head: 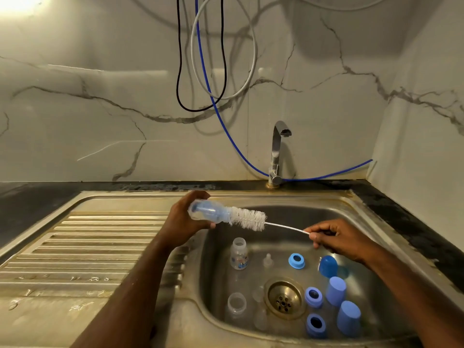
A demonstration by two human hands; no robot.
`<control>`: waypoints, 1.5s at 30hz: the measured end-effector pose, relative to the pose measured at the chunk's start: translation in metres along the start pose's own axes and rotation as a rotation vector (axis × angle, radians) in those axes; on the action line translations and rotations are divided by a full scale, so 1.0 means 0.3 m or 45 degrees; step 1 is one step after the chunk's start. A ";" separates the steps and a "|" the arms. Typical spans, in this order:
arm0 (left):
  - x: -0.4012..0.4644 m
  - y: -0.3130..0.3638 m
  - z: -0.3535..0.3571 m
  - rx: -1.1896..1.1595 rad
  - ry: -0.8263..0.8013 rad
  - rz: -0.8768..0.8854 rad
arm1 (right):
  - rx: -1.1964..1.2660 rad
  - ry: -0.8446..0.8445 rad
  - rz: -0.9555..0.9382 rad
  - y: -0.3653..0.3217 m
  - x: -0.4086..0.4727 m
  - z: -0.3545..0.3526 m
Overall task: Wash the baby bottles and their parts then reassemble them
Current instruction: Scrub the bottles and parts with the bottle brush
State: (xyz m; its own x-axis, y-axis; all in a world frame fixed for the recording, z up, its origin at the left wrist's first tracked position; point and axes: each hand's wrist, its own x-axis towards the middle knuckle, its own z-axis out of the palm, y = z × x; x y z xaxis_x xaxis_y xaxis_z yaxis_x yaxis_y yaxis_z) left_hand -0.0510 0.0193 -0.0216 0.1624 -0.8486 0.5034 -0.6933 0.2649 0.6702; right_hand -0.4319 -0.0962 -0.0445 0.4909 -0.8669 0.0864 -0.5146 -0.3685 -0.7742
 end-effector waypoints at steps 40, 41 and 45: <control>-0.002 0.011 0.001 -0.760 0.290 -0.227 | 0.028 0.352 0.082 0.004 0.028 -0.001; -0.007 0.013 0.012 -0.723 0.261 -0.218 | 0.020 0.308 0.074 -0.005 0.028 0.020; -0.010 0.034 0.032 -0.809 0.181 -0.209 | 0.042 0.350 0.024 -0.031 0.018 0.026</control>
State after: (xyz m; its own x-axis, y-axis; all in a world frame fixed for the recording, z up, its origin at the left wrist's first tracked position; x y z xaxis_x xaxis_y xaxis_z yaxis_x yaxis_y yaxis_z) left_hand -0.0654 0.0201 -0.0215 0.3516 -0.8439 0.4053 -0.1110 0.3923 0.9131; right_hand -0.4188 -0.0949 -0.0417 0.2701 -0.9337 0.2349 -0.4963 -0.3441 -0.7970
